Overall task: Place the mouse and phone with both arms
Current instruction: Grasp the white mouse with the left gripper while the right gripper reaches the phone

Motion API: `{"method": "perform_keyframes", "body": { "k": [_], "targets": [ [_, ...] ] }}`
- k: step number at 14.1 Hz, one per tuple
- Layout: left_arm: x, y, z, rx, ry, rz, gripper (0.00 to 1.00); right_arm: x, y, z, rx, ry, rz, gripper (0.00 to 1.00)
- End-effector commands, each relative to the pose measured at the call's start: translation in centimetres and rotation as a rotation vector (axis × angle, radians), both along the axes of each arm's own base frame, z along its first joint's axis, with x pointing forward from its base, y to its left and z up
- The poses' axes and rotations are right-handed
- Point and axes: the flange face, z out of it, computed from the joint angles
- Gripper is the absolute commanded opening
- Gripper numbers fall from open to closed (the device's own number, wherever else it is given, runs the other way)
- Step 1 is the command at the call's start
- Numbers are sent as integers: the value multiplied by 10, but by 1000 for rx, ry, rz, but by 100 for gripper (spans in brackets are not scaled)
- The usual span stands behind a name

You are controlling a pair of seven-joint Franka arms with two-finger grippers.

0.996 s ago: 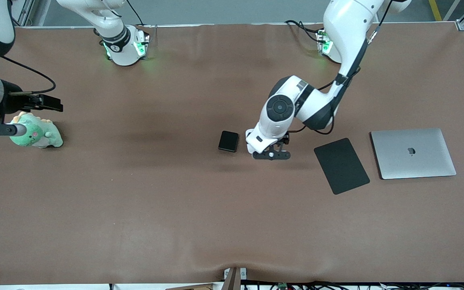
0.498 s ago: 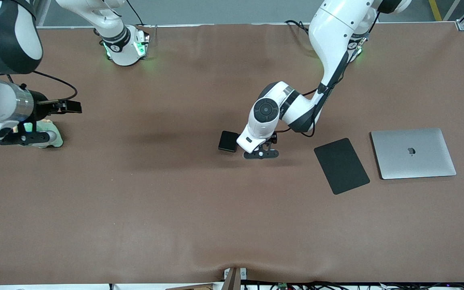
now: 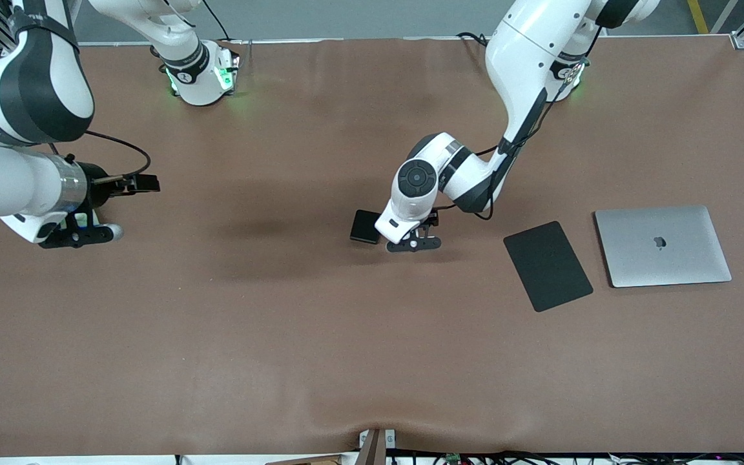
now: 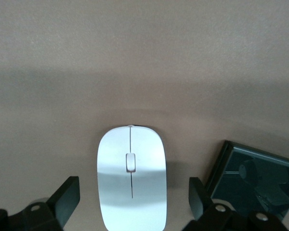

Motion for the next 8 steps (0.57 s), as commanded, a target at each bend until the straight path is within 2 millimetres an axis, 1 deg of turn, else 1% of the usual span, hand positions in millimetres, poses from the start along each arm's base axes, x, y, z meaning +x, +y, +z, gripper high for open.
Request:
{"method": "perform_keyframes", "body": {
  "k": [1,3,4,6,7,8],
  "targets": [
    [0,-1,-4,9,-21,13,100,-2,17,-5,34,10,-72,100],
    [0,0,-5,11,-18,13,99,-4,29,-11,26,12,-83,100],
    [-1,0,-6,12,-17,14,97,-4,30,-12,25,11,-85,100],
    [-1,0,-6,13,-16,14,88,-4,35,-12,27,3,-81,100],
    [-1,0,-5,13,-17,15,83,-2,37,-15,29,-12,-82,100],
    [-1,0,-6,14,-16,18,82,-4,39,-25,27,-5,-82,100]
  ]
}}
